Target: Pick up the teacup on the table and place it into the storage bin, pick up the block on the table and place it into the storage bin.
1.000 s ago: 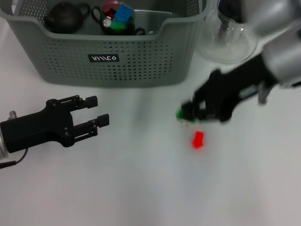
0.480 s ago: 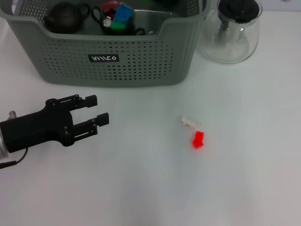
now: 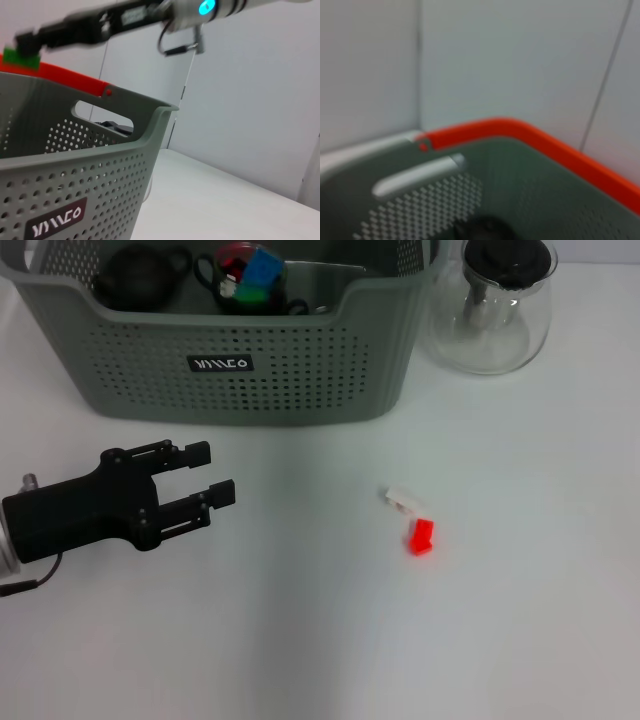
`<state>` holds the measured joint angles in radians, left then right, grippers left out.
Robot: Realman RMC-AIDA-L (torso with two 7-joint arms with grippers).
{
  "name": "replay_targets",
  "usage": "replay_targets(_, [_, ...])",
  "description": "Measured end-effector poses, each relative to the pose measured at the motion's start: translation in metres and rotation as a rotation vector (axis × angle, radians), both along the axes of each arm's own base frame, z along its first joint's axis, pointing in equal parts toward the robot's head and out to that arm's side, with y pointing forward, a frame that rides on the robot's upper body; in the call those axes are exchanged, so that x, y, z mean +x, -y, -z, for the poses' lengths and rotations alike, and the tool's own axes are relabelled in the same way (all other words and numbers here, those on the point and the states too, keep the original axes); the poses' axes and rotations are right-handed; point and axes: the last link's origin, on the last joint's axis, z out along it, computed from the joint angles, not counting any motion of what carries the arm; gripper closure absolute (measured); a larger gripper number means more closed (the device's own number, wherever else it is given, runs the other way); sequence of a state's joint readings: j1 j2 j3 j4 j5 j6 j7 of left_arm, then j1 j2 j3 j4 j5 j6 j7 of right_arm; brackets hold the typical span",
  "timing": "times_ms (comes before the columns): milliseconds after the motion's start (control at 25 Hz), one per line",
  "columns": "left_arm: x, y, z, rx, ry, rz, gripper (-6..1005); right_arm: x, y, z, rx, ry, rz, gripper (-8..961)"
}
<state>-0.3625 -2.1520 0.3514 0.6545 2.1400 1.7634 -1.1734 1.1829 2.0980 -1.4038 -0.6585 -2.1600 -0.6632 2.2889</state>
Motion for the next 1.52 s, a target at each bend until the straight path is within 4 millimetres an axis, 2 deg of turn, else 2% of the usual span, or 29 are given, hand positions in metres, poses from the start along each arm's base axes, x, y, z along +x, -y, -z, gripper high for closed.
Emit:
replay_targets(200, [0.001, -0.001, 0.000, -0.001, 0.001, 0.002, 369, -0.002, -0.009, 0.016, 0.029, 0.068, 0.024, 842])
replay_targets(280, [0.000, -0.001, 0.000, 0.002, 0.001, 0.000, 368, -0.001, -0.010, 0.015, 0.035, 0.060, 0.040, 842])
replay_targets(560, [0.001, -0.002, 0.001, 0.003, 0.002, -0.003, 368, 0.008, -0.011, 0.009, 0.043, 0.049, 0.045, 727])
replay_targets(680, [0.001, -0.002, 0.001, 0.002, 0.003, -0.002, 368, 0.007, -0.006, -0.005, 0.053, -0.019, 0.021, 678])
replay_targets(760, [0.001, -0.002, 0.000, 0.001, 0.005, 0.001, 368, 0.005, 0.004, -0.029, 0.070, -0.127, -0.010, 620])
replay_targets(840, [0.002, -0.002, 0.001, 0.000, 0.007, 0.003, 368, 0.007, 0.022, -0.057, 0.077, -0.243, -0.063, 535])
replay_targets(920, [0.002, -0.002, 0.001, 0.001, 0.006, 0.005, 368, 0.021, 0.047, -0.081, 0.055, -0.321, -0.127, 450])
replay_targets(1040, [0.001, -0.001, 0.001, 0.003, 0.004, 0.007, 367, 0.055, 0.089, -0.113, -0.008, -0.374, -0.234, 249])
replay_targets(1200, [0.001, -0.002, 0.001, 0.005, 0.002, 0.007, 367, 0.108, 0.143, -0.150, -0.159, -0.326, -0.326, 249])
replay_targets(1320, [0.002, -0.003, 0.000, 0.005, 0.001, 0.008, 367, 0.144, 0.176, -0.169, -0.274, -0.222, -0.294, 250])
replay_targets(1400, [0.002, -0.003, 0.000, 0.003, 0.003, 0.010, 367, 0.162, 0.188, -0.172, -0.338, -0.136, -0.217, 250])
replay_targets(1520, [0.003, -0.004, 0.000, 0.001, 0.005, 0.010, 367, 0.178, 0.187, -0.168, -0.394, -0.001, -0.046, 268])
